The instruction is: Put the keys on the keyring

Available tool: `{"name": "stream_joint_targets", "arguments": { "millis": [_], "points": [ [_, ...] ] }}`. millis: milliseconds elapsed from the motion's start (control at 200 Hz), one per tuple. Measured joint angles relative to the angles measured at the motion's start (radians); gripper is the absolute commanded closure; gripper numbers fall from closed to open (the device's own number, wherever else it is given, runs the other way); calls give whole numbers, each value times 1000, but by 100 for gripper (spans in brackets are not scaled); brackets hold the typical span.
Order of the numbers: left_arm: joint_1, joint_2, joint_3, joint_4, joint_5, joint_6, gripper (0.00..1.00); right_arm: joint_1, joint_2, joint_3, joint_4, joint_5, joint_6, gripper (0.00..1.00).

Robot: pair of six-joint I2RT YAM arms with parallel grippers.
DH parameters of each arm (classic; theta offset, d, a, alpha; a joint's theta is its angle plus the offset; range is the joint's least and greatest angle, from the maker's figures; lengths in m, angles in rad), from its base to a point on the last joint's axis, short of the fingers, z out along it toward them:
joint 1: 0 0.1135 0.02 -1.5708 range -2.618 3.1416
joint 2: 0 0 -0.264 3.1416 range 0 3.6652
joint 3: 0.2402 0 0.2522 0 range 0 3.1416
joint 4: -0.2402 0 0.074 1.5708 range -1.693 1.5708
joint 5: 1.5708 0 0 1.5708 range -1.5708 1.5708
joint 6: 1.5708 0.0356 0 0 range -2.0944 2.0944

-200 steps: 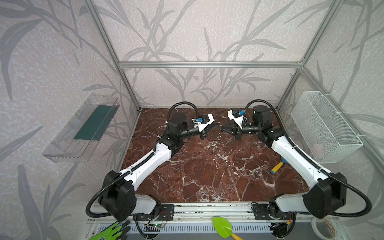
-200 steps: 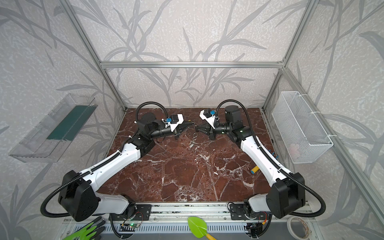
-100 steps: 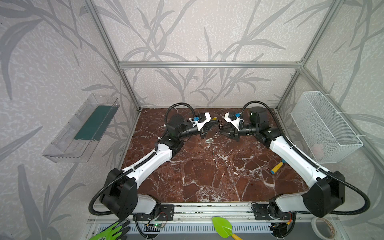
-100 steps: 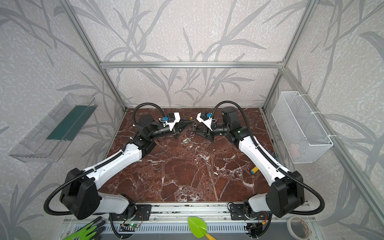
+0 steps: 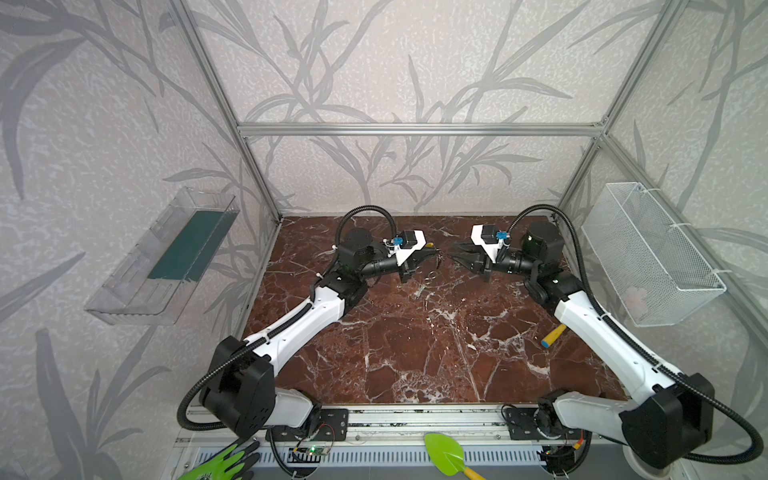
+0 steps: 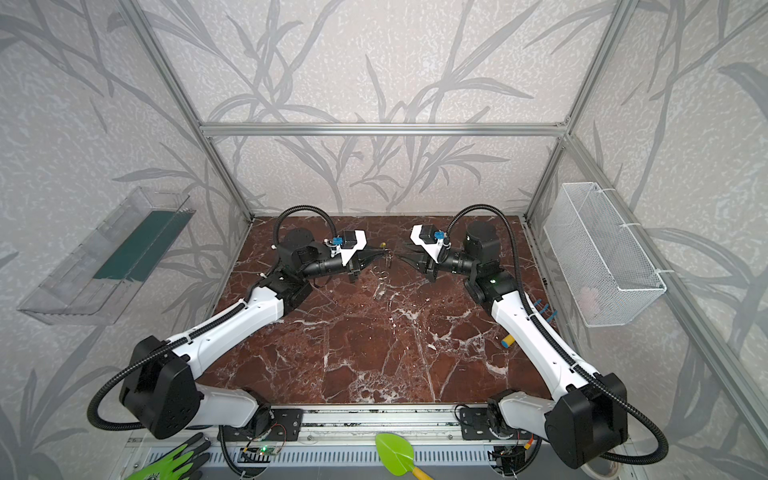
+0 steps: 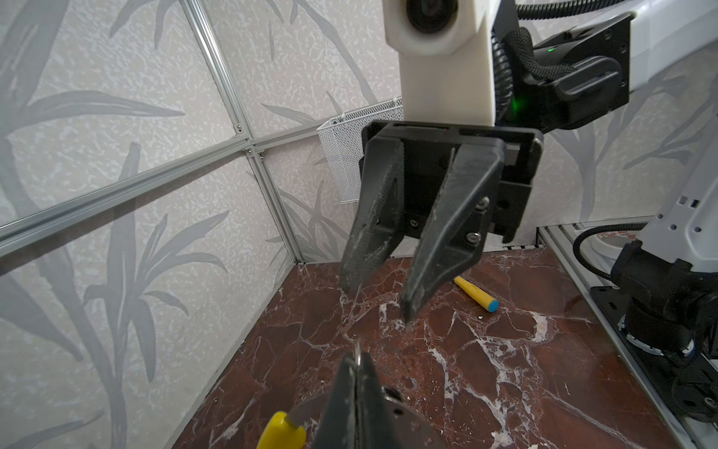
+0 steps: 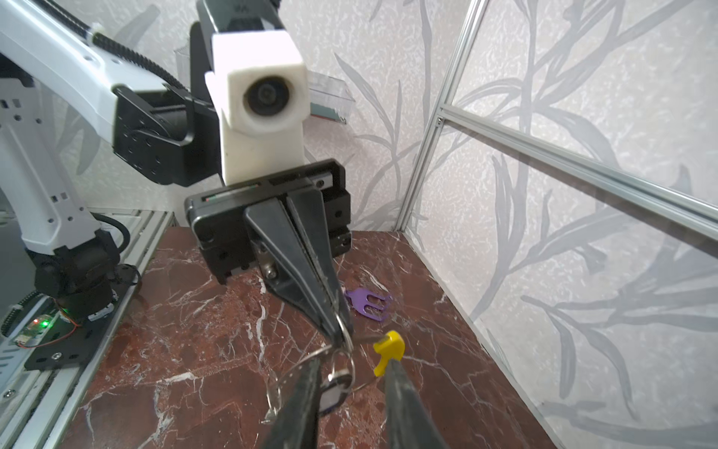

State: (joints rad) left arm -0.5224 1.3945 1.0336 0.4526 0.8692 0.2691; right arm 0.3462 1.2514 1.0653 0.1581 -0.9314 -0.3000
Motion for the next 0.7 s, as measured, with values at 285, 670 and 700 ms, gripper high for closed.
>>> {"name": "stream_joint_targets", "arguments": {
  "millis": [285,670,700],
  "points": [
    [0,0,13,-14,22,0,100,0,64,38,-13,-87,18,80],
    [0,0,17,-13,42,-2,100,1,91,65,-60,-130,2,86],
    [0,0,19,-12,42,-3,100,1,92,65,-67,-132,-2,86]
  ]
}}
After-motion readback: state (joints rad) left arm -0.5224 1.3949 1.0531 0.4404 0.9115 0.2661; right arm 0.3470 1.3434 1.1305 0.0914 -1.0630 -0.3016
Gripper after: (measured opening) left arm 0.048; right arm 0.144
